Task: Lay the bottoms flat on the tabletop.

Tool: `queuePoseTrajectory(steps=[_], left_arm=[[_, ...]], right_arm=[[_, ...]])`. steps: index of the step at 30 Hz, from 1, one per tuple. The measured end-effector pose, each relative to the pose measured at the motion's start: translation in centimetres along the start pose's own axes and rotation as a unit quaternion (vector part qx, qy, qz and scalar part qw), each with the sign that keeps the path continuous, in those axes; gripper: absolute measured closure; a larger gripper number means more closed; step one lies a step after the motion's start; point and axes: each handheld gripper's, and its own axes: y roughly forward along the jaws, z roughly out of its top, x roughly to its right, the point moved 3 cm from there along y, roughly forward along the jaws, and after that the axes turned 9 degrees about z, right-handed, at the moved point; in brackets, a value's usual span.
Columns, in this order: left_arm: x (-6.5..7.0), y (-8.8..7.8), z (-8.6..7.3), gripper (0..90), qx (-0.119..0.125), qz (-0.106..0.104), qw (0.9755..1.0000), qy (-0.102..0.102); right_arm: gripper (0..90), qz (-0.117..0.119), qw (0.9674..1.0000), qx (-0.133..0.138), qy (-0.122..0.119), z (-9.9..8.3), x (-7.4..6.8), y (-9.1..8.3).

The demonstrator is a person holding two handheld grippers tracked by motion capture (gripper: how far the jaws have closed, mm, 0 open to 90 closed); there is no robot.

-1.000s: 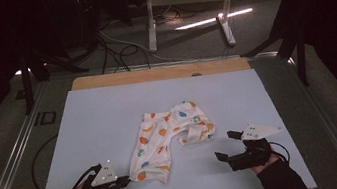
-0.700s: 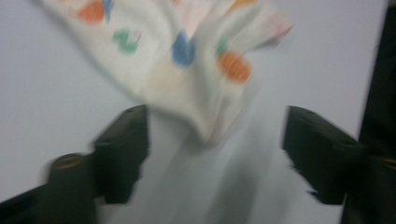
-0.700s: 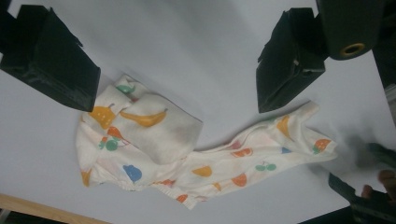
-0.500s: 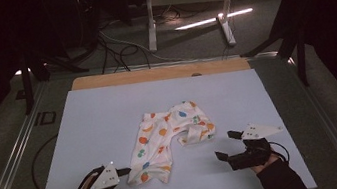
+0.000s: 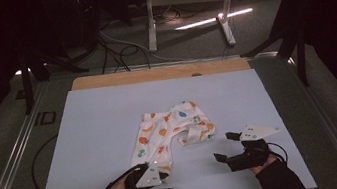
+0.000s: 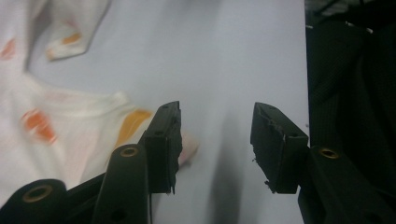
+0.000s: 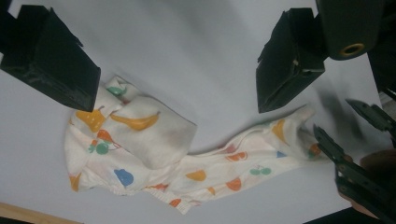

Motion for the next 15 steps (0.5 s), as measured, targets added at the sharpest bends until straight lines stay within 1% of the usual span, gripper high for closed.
queuePoseTrajectory(steps=[1,2,3,4,6,7,8,9,10,11,12,13,14,15], left_arm=[[0.1,0.3,0.2,53.8,-0.005,-0.004,1.0000,0.007],[0.1,0.6,0.3,53.9,-0.010,-0.009,0.9997,0.019],[0.2,0.9,0.4,53.9,-0.013,-0.014,0.9996,0.022],[0.1,1.1,0.4,53.9,-0.024,-0.016,0.9991,0.031],[-0.3,1.5,0.0,53.8,-0.036,-0.016,0.9987,0.033],[-0.6,1.6,-0.3,53.7,-0.046,-0.015,0.9982,0.034],[-0.8,1.6,-0.6,53.6,-0.049,-0.010,0.9984,0.026],[-1.1,1.5,-1.0,52.3,-0.053,-0.010,0.9981,0.027],[-1.3,1.4,-1.2,52.0,-0.050,-0.010,0.9985,0.017],[-1.5,1.3,-1.5,52.1,-0.051,-0.010,0.9985,0.014],[-1.8,1.2,-1.6,52.5,-0.053,-0.011,0.9984,0.015],[-1.8,1.2,-1.6,54.3,-0.053,-0.011,0.9984,0.015],[-2.0,1.1,-1.8,57.8,-0.049,-0.009,0.9987,0.005],[-2.2,1.1,-1.8,60.1,-0.053,-0.005,0.9986,0.006]], right_arm=[[14.2,0.001,1.0000,-0.002,0.000,0.0,0.0,0.0],[14.2,0.001,1.0000,-0.004,-0.001,-0.1,0.1,0.1],[14.2,0.003,1.0000,-0.004,0.002,-0.1,0.1,0.1],[14.3,0.003,1.0000,-0.004,0.003,-0.2,0.1,0.1],[14.3,0.002,1.0000,-0.004,0.002,-0.2,0.1,0.1],[14.3,0.003,1.0000,-0.004,0.002,-0.2,0.1,0.1],[14.3,0.004,1.0000,-0.004,0.003,-0.2,0.1,0.1],[14.2,0.005,1.0000,-0.005,0.003,-0.2,0.1,0.0],[14.2,0.004,1.0000,-0.004,0.002,-0.1,0.1,0.0],[14.3,0.004,1.0000,-0.003,0.002,-0.1,0.1,0.0],[14.3,0.004,1.0000,-0.004,0.003,-0.1,0.1,0.0],[14.3,0.004,1.0000,-0.004,0.003,-0.1,0.1,0.0],[14.3,0.006,1.0000,0.000,0.006,-0.1,0.2,0.1],[14.3,0.005,1.0000,-0.001,0.007,-0.1,0.2,0.1]])
